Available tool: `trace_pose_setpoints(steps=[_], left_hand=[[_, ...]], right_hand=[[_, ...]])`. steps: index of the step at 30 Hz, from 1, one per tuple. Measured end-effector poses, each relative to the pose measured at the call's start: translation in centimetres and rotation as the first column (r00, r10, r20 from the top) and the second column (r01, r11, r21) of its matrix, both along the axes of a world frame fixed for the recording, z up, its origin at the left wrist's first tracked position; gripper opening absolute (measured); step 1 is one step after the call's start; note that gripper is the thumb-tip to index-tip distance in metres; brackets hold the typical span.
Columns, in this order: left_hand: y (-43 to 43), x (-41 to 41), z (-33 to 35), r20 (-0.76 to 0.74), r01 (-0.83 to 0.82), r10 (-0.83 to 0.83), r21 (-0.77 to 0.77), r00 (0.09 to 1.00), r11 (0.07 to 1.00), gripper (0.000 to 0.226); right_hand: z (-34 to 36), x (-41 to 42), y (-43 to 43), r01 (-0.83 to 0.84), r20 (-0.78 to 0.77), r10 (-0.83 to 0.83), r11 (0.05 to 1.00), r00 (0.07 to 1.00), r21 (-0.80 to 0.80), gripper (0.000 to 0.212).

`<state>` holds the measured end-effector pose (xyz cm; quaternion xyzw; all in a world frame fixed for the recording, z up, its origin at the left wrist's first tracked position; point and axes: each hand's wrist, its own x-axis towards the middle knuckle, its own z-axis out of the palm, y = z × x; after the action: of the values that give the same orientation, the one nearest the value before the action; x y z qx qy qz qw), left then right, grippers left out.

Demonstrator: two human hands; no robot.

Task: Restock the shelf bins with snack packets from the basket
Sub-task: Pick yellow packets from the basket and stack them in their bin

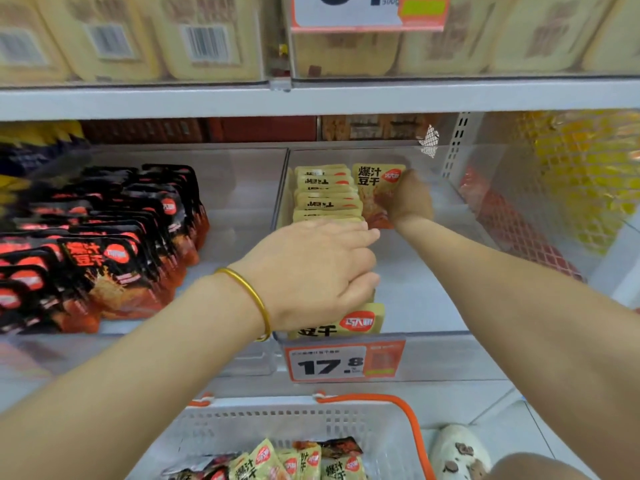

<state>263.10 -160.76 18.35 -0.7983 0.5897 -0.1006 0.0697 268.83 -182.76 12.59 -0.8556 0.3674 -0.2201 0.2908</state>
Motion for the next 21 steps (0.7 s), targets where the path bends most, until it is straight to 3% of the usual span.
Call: trace_pose_setpoints(steps=[4,9,12,14,16,18,21], left_hand=[[0.7,-0.3,-0.2,-0.079,0.048,-0.06,-0.143,0.995,0.989,0.064],[3.4,-1.3,0.3,-0.087,0.068,-0.106,-0.364,0.99,0.929,0.047],[6.7,-3.5,-0.6,-0.063,0.052,-0.115,-0.619,0.991,0.783,0.036],[9.3,-5.1,-2.6,-0.059,0.038,-0.107,-0.682,0.992,0.73,0.03],[11.6,-6.3,-5.4,-0.109,0.023,-0.121,-0.647,0.987,0.763,0.027],[13.3,-6.9,-8.6,-0.185,0.004,-0.123,-0.538,0.975,0.843,0.027],[14.9,-6.5,-13.1,-0.231,0.017,-0.098,-0.331,0.968,0.943,0.025]], right_hand=[[0.1,-0.2,0.1,-0.042,-0.101,0.034,0.996,0.994,-0.077,0.044],[3.4,-3.3,0.6,-0.11,-0.284,0.081,0.99,0.955,-0.086,0.058],[6.6,-8.3,3.0,-0.192,-0.22,0.144,0.958,0.965,-0.214,0.043],[8.2,-13.3,6.2,-0.249,-0.135,0.221,0.936,0.966,-0.249,0.026],[8.8,-18.4,10.2,-0.362,-0.149,0.337,0.909,0.93,-0.207,0.019],[7.5,-21.7,14.0,-0.51,-0.282,0.461,0.85,0.841,-0.132,0.021],[1.7,-21.4,18.2,-0.707,-0.598,0.559,0.707,0.574,-0.018,0.023]])
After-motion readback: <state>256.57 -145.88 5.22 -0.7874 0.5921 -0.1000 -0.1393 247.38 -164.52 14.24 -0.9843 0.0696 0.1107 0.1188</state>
